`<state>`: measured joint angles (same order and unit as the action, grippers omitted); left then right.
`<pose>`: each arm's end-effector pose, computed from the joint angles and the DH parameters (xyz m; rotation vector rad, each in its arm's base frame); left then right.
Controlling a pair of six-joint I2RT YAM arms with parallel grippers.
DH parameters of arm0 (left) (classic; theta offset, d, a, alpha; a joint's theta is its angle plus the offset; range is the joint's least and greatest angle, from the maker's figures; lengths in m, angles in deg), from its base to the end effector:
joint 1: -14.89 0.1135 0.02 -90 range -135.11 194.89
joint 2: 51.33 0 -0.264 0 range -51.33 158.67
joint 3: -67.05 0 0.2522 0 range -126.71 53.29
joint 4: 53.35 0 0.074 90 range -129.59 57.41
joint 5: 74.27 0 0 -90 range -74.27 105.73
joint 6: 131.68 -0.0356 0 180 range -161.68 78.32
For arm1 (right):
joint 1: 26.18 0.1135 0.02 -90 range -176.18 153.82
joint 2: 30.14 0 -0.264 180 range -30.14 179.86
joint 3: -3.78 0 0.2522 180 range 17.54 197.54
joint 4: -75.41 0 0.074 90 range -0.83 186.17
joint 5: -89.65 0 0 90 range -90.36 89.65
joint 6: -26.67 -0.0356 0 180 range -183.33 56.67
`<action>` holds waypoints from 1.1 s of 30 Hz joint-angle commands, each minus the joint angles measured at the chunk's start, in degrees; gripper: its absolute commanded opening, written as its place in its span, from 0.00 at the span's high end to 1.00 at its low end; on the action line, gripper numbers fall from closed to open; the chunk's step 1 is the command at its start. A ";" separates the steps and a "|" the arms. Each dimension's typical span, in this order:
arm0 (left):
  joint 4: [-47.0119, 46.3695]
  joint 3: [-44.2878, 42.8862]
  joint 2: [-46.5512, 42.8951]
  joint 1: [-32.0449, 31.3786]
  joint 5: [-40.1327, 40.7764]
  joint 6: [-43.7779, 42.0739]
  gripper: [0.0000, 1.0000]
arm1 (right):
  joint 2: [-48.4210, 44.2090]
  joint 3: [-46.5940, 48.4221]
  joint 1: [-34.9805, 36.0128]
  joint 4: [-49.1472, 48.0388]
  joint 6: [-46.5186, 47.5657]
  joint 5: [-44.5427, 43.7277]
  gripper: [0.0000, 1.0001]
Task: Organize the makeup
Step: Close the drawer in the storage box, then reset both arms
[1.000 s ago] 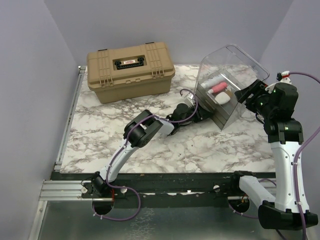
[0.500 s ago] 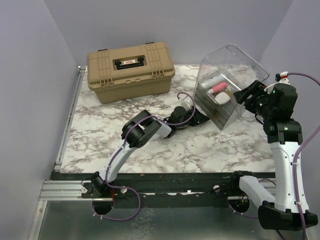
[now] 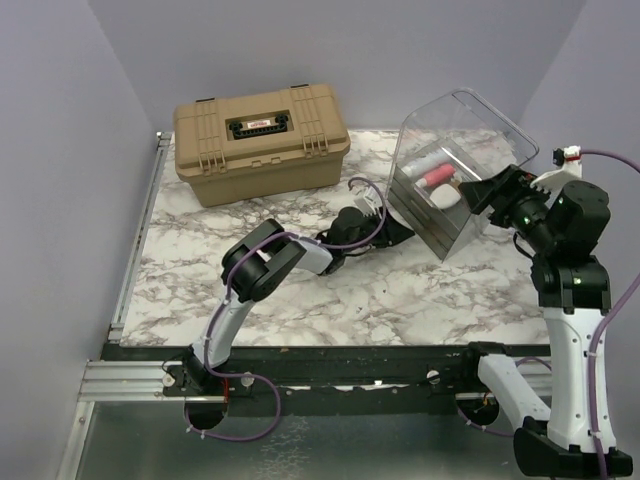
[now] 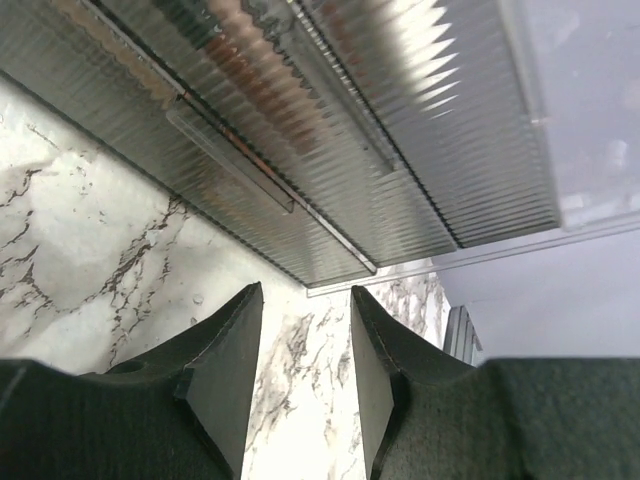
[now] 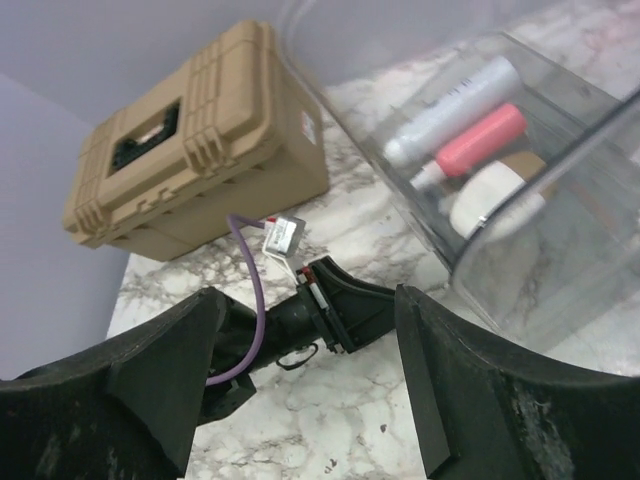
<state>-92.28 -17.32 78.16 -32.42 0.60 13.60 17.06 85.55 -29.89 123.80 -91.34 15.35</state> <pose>0.3143 -0.3544 0.1268 0.0950 1.9339 -1.5061 0.1537 -0.0003 0.4244 0.3093 1.8108 0.5475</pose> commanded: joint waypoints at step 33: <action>20.20 26.84 -43.87 7.75 22.77 -11.72 0.12 | 13.40 8.62 34.91 -0.60 10.45 8.23 0.00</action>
<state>-79.95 6.00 40.68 -26.19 18.48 3.40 26.41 90.97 -2.81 118.64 -84.39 35.11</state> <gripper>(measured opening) 0.870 0.998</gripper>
